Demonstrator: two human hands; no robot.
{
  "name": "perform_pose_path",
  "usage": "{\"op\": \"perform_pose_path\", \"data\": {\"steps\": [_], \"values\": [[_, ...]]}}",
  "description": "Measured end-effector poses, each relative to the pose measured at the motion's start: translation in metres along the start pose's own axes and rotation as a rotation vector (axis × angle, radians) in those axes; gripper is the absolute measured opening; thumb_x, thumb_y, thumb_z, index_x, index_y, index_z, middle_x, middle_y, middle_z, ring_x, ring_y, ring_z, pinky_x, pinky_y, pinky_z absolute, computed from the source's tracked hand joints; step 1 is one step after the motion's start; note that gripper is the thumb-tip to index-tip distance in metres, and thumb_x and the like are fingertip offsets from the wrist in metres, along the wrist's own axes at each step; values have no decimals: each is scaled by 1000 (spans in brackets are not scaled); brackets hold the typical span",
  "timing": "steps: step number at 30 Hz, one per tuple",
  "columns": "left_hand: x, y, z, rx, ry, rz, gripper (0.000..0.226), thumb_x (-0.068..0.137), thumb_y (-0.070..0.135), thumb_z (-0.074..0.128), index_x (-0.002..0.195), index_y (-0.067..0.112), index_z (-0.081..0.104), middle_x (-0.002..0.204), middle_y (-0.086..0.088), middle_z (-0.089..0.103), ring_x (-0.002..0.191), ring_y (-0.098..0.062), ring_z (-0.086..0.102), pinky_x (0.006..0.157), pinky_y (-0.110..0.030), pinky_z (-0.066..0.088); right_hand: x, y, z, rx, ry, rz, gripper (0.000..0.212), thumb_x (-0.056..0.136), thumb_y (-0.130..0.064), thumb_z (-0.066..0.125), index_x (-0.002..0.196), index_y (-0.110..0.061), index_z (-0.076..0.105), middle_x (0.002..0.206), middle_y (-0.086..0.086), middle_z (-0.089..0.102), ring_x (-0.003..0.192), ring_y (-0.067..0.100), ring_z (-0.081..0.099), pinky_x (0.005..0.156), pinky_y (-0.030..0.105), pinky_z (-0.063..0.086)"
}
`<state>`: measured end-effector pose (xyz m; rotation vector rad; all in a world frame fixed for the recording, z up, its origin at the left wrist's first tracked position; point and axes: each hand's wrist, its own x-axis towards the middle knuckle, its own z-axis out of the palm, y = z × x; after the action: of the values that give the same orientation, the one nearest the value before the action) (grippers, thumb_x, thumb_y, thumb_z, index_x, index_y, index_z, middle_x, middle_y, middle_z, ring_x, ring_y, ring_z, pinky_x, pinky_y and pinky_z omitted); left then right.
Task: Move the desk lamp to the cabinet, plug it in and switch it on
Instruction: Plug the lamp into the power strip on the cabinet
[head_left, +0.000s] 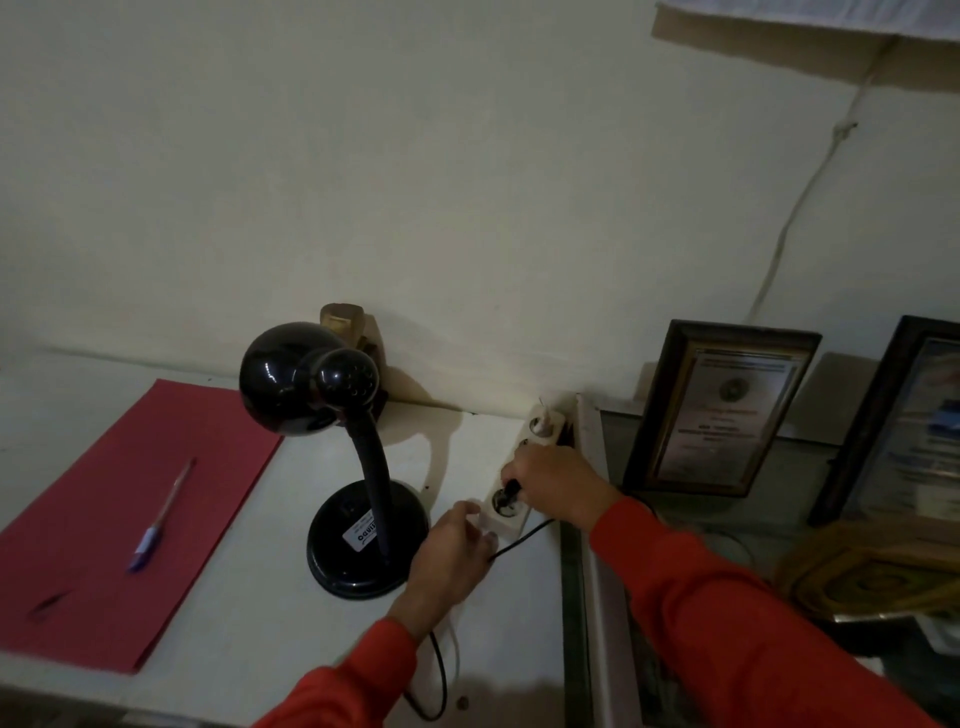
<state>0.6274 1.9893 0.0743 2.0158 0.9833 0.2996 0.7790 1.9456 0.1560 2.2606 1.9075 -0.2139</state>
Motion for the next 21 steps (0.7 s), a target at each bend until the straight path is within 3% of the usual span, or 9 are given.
{"op": "perform_pose_path", "data": {"steps": [11, 21], "values": [[1, -2, 1, 27, 15, 25, 42, 85, 31, 59, 123, 19, 45, 96, -5, 68, 89, -22, 63, 78, -33, 51, 8, -8, -3, -159, 18, -67, 22, 88, 2, 49, 106, -1, 62, 111, 20, 63, 100, 35, 63, 82, 42, 55], [2, -7, 1, 41, 16, 79, 44, 85, 26, 60, 125, 15, 45, 95, -10, 67, 87, -23, 62, 77, -33, 51, 11, -13, -15, -80, -73, -49, 19, 87, -12, 60, 103, -3, 66, 114, 18, 62, 101, 33, 63, 79, 37, 52]]}}
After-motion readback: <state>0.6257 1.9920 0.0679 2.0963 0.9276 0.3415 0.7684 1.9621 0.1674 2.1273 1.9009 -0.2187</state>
